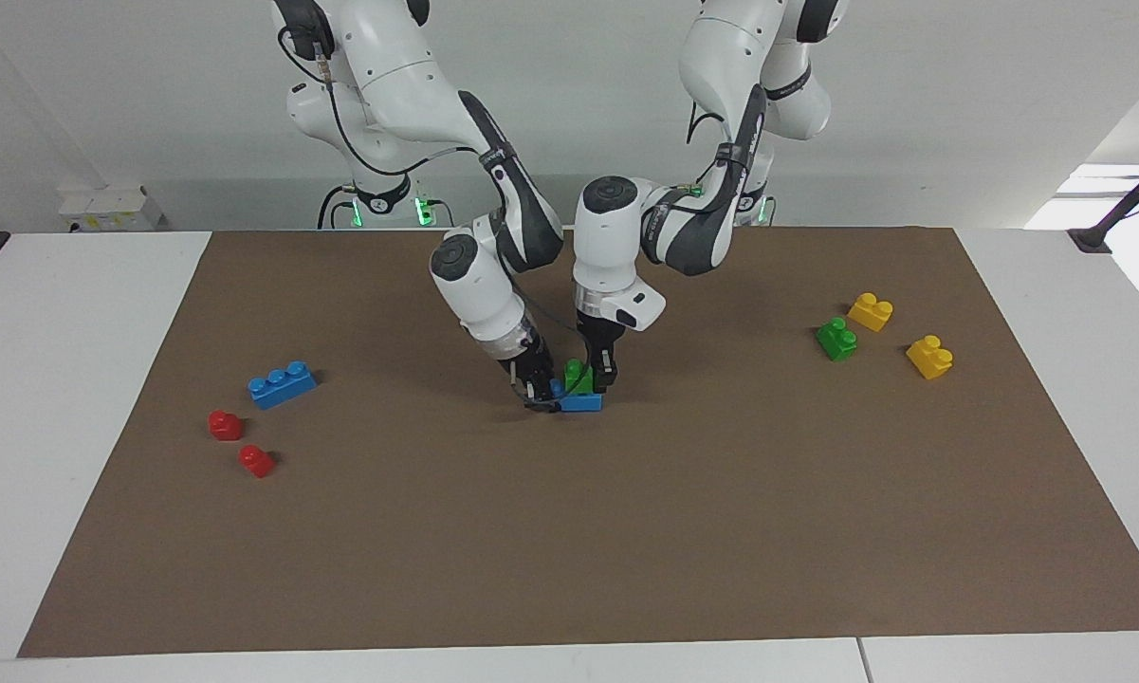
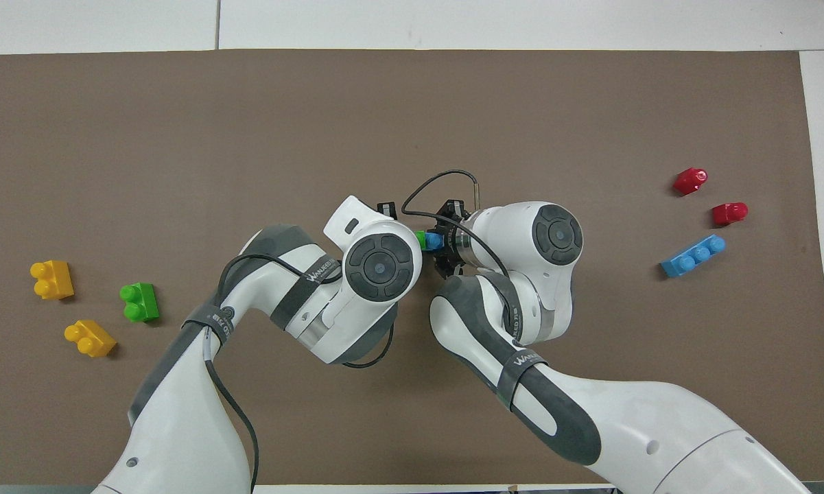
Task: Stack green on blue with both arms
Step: 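Bring the green brick onto the blue brick held by the right gripper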
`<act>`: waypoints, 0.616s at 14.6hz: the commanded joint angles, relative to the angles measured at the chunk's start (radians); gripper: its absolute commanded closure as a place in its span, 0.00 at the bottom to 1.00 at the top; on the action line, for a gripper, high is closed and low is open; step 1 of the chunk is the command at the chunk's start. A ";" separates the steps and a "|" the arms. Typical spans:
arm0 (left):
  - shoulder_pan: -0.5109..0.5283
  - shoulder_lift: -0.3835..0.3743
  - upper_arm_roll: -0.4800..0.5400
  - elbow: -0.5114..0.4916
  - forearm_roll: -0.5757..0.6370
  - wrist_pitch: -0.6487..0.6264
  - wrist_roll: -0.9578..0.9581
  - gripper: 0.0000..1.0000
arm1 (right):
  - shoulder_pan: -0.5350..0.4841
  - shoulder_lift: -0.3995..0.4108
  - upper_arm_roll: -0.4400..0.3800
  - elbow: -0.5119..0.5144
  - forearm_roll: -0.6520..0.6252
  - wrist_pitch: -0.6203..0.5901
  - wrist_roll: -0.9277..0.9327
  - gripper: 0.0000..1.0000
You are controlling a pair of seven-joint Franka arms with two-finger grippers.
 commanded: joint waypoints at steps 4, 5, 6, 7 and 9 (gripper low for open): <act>-0.002 0.000 0.014 0.000 0.055 0.003 0.013 0.00 | -0.023 0.008 -0.002 -0.054 0.018 0.039 -0.039 1.00; 0.002 -0.006 0.014 -0.002 0.055 -0.001 0.024 0.00 | -0.023 0.009 -0.002 -0.054 0.018 0.039 -0.038 1.00; 0.004 -0.015 0.014 -0.003 0.055 -0.004 0.037 0.00 | -0.026 0.009 -0.002 -0.054 0.018 0.037 -0.037 1.00; 0.015 -0.024 0.014 -0.003 0.055 -0.014 0.057 0.00 | -0.031 0.009 -0.002 -0.053 0.019 0.037 -0.035 1.00; 0.031 -0.055 0.014 -0.006 0.055 -0.038 0.138 0.00 | -0.031 0.009 -0.002 -0.053 0.021 0.037 -0.035 0.81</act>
